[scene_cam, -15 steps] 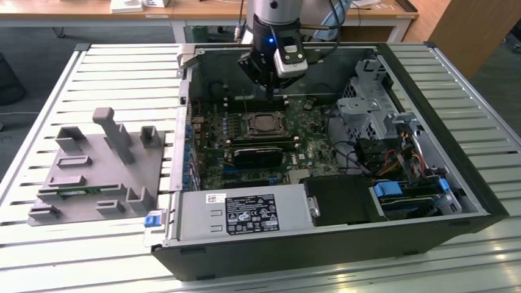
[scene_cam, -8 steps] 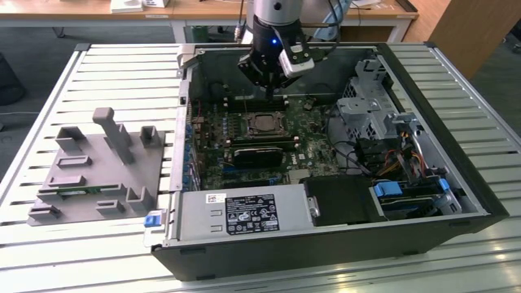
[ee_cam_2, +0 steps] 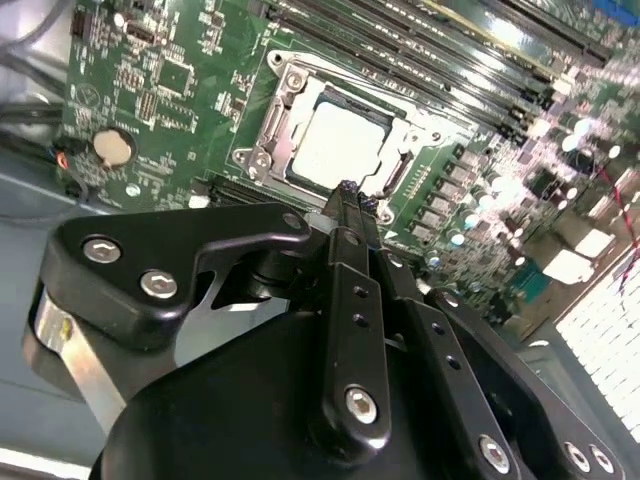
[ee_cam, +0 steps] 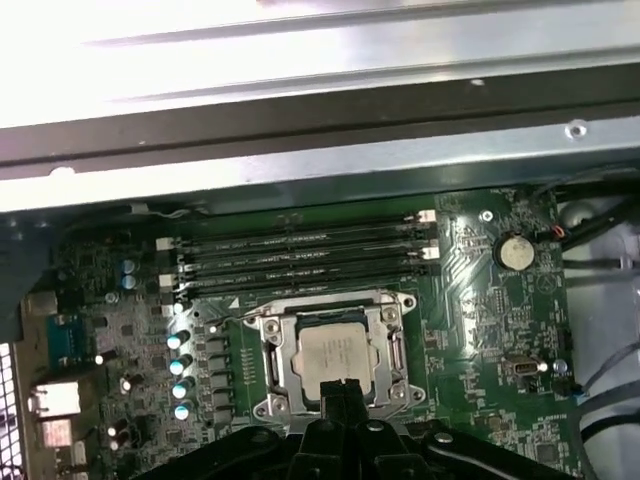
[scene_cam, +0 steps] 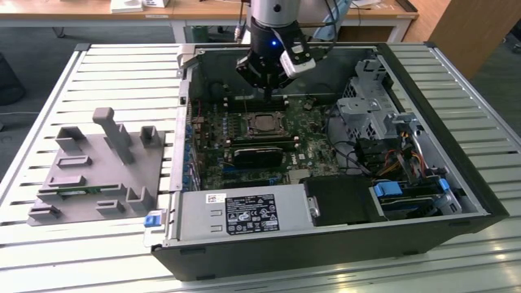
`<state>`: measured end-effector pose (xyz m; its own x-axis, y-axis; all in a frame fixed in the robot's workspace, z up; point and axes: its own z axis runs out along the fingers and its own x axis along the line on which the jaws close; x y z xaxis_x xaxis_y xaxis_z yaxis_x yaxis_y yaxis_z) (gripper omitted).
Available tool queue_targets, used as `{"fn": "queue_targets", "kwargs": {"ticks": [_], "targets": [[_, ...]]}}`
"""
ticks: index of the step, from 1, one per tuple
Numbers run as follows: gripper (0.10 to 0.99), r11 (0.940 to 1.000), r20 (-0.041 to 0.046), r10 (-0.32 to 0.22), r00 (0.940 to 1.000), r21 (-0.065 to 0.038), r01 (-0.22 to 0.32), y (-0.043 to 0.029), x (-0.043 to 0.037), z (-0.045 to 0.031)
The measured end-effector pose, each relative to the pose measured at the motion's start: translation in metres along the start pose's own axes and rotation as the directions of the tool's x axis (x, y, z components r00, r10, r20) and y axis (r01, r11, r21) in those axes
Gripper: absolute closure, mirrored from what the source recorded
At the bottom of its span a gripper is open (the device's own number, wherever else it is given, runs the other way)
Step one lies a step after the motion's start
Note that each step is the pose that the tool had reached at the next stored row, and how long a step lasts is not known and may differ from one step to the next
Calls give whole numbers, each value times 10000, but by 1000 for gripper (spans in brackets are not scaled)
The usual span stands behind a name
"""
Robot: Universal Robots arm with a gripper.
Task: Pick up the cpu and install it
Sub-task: 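Install the first cpu locking lever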
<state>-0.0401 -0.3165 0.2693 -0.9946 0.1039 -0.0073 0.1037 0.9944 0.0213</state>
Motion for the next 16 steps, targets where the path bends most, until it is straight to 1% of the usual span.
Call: {"fn": "queue_targets", "kwargs": {"ticks": [2, 4, 8, 10, 16], "targets": [[980, 9993, -7, -376, 9993, -5, 376, 0, 0, 6], [980, 9973, -15, -735, 9973, -6, 735, 0, 0, 10], [980, 9894, -31, -1451, 9894, -12, 1451, 0, 0, 16], [980, 9875, -31, -1574, 9875, -16, 1574, -2, 11, 18], [980, 9875, -32, -1578, 9875, -16, 1578, -12, 113, 21]]}}
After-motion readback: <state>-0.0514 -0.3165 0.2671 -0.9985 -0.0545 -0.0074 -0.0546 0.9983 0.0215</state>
